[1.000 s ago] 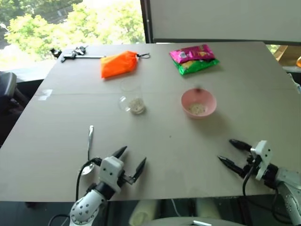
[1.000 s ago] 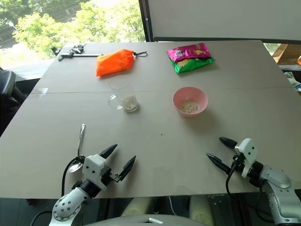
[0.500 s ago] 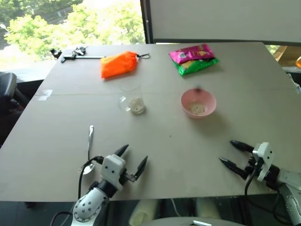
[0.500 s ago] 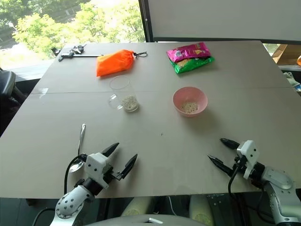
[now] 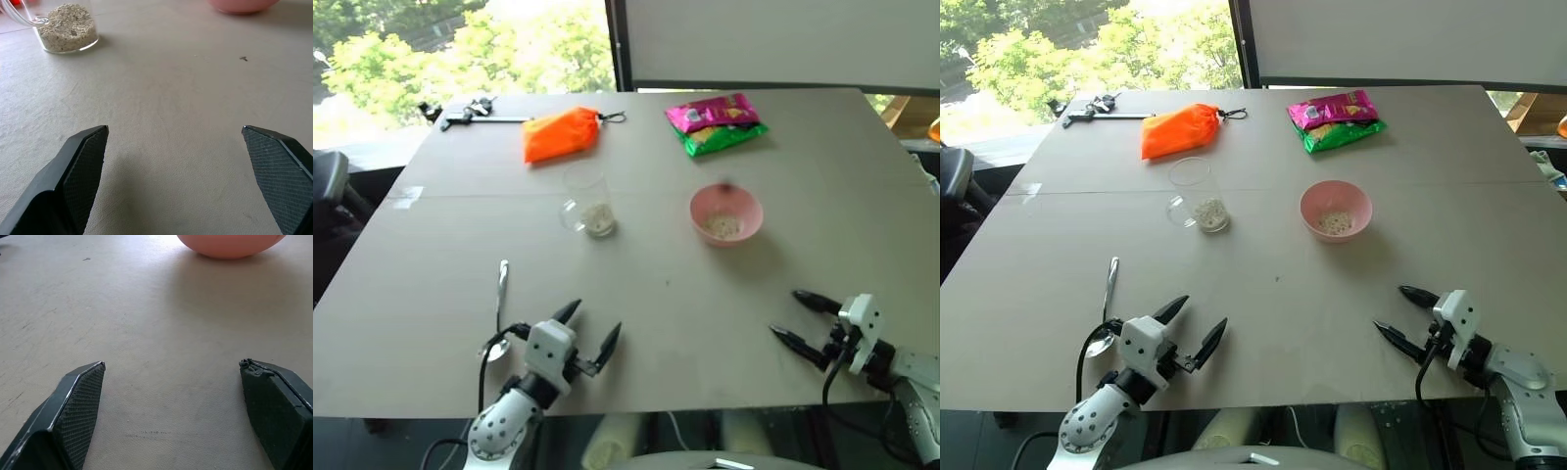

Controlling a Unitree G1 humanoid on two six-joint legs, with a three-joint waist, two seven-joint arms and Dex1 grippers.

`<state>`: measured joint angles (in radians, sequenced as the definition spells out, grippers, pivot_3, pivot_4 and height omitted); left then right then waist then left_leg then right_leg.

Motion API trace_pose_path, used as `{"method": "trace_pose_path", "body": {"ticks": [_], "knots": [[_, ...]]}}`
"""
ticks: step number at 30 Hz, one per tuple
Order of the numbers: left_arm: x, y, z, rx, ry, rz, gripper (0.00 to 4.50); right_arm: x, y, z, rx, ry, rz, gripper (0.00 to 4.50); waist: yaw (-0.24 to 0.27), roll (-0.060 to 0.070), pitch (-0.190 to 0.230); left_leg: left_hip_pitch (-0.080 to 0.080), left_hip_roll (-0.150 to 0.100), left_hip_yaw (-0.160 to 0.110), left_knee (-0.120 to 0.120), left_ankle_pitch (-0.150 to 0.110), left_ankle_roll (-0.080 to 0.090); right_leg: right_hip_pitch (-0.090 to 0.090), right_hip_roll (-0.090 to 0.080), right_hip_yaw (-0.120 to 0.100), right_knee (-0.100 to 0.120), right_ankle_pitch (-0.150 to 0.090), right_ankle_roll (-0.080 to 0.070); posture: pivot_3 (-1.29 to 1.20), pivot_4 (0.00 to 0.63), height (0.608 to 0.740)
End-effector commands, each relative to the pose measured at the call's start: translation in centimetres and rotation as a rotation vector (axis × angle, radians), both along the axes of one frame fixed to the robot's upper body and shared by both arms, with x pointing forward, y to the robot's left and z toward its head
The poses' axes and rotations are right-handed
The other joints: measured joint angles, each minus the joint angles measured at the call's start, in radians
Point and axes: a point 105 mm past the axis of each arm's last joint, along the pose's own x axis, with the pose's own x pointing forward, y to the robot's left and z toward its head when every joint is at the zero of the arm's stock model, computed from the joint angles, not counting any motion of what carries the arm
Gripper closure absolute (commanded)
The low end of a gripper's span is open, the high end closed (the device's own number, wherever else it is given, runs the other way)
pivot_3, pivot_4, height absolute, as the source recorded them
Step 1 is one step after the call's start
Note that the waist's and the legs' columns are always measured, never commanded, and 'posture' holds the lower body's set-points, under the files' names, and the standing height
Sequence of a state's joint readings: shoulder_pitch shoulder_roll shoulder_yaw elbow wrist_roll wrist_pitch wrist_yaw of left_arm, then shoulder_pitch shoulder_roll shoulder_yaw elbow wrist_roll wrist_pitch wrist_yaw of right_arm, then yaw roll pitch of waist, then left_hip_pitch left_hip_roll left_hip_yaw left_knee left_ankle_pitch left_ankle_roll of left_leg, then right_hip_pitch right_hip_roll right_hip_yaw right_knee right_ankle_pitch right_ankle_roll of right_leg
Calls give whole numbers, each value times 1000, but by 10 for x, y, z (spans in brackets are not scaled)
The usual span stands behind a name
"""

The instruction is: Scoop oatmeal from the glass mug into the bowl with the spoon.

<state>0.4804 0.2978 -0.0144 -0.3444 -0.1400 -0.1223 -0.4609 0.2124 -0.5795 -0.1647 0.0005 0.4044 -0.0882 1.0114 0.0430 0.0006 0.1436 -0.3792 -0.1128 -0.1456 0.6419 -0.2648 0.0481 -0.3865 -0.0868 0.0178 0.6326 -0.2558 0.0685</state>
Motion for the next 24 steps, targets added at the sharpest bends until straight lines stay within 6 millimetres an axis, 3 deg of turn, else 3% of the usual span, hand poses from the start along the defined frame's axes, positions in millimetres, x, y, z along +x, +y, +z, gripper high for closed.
{"method": "trace_pose_path", "body": {"ticks": [1, 6, 11, 16, 20, 24], "knots": [[2, -2, 6, -9, -16, 34, 0, -1, -2, -2, -19, 25, 13, 58, 0, 0, 0, 0, 0, 0, 0, 0, 0, 0, 0, 0, 0, 0, 0, 0, 150, 740], [10, 10, 20, -30, -19, 211, 0, 2, 17, 16, 13, 13, 111, 58, -3, -1, 1, 0, 0, 0, 2, 0, 0, 0, 0, 0, 3, 0, 0, 0, 150, 740], [21, 31, 49, 50, -41, 433, 0, -6, 66, 54, 69, 10, 362, 58, -5, -1, 9, -3, 0, 1, 6, 0, 0, -4, 1, 1, 9, 0, 0, 0, 150, 740], [32, 63, 79, 60, -80, 673, 0, -10, 95, 76, 62, -12, 517, 58, 1, -5, 11, -5, 0, 1, 7, 0, 0, -7, 1, -3, 10, 0, 0, 0, 150, 740], [22, 100, 66, 142, 35, 815, 0, -11, 111, 95, 67, -49, 600, 58, -2, -7, 12, -8, 0, 1, 8, 5, -1, -10, 1, -2, 10, 0, 0, 0, 150, 740], [4, 124, 52, 179, 125, 872, 0, -12, 120, 108, 72, -80, 647, 58, -3, -9, 14, -8, 0, 2, 7, 5, -1, -11, 1, -2, 10, 0, 0, 0, 150, 740]]}}
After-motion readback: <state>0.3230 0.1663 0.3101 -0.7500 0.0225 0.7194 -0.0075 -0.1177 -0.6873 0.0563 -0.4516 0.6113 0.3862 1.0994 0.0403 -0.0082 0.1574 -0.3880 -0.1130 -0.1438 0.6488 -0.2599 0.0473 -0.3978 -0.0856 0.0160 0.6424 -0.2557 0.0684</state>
